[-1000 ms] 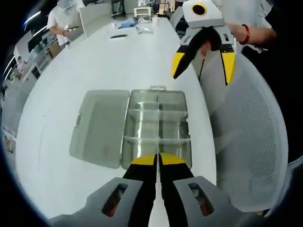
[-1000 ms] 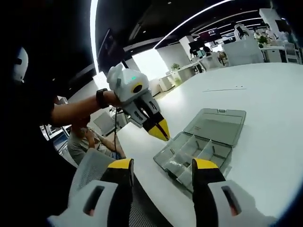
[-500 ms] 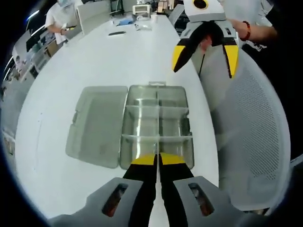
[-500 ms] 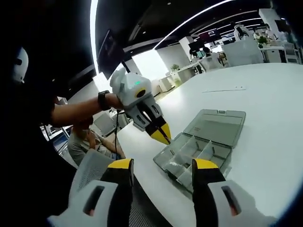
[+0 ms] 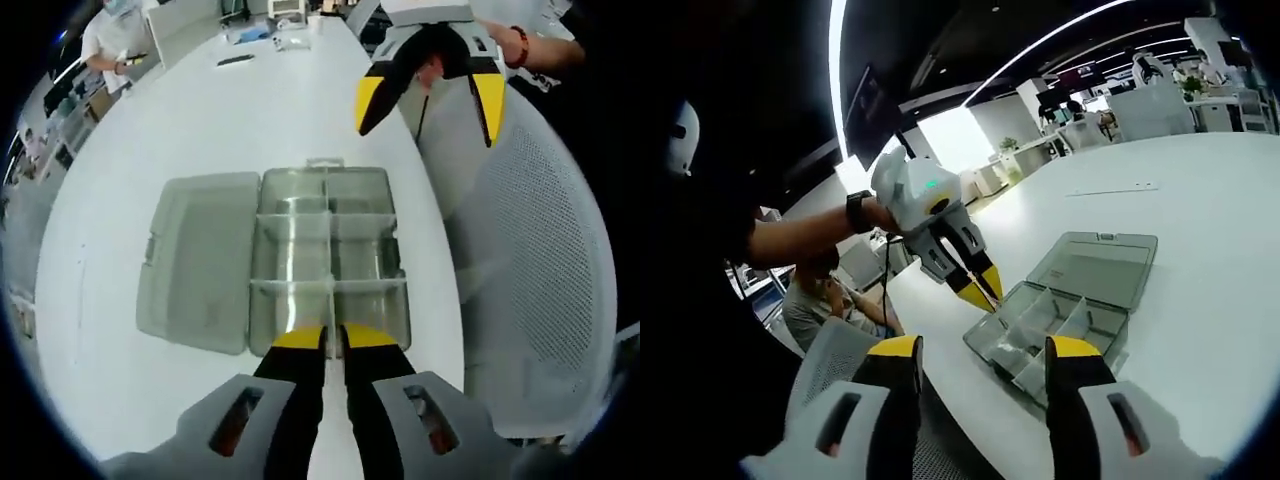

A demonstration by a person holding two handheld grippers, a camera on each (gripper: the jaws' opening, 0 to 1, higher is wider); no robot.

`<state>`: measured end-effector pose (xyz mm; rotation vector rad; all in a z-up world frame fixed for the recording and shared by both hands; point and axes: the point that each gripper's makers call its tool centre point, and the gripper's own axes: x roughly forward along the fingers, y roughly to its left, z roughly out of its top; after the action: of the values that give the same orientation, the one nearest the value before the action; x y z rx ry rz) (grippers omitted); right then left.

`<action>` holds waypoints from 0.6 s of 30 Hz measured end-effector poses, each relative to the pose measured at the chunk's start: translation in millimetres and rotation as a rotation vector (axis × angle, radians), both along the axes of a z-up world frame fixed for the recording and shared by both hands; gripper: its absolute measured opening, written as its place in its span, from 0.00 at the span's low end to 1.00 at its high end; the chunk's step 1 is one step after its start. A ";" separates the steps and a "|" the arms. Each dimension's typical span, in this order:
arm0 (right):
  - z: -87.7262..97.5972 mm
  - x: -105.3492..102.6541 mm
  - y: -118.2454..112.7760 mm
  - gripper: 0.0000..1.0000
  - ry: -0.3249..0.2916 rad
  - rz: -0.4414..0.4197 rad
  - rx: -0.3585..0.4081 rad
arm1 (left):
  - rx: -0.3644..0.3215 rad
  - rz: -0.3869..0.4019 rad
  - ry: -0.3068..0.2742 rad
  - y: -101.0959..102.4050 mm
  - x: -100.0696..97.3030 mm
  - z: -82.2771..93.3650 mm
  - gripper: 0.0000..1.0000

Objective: Insert the divider into the dual guide fixture by aligning both edges with the guide slots and pushing it downward to the bottom, including one-sided entry, uneven engagement, binding, and posture correction.

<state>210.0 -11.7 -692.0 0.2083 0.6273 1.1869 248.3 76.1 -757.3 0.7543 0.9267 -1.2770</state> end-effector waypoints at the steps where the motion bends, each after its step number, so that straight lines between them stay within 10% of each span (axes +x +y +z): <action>1: 0.1 0.1 0.1 0.46 0.001 0.000 0.001 | -0.003 0.006 0.005 0.6 -0.5 0.7 0.10; 18: -1.3 -1.9 2.5 0.46 0.000 0.011 -0.007 | -0.079 0.055 -0.025 3.5 3.9 11.8 0.13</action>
<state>208.1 -9.2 -693.3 0.1992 0.6332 1.1953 252.2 79.7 -745.5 0.6776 0.8665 -1.2465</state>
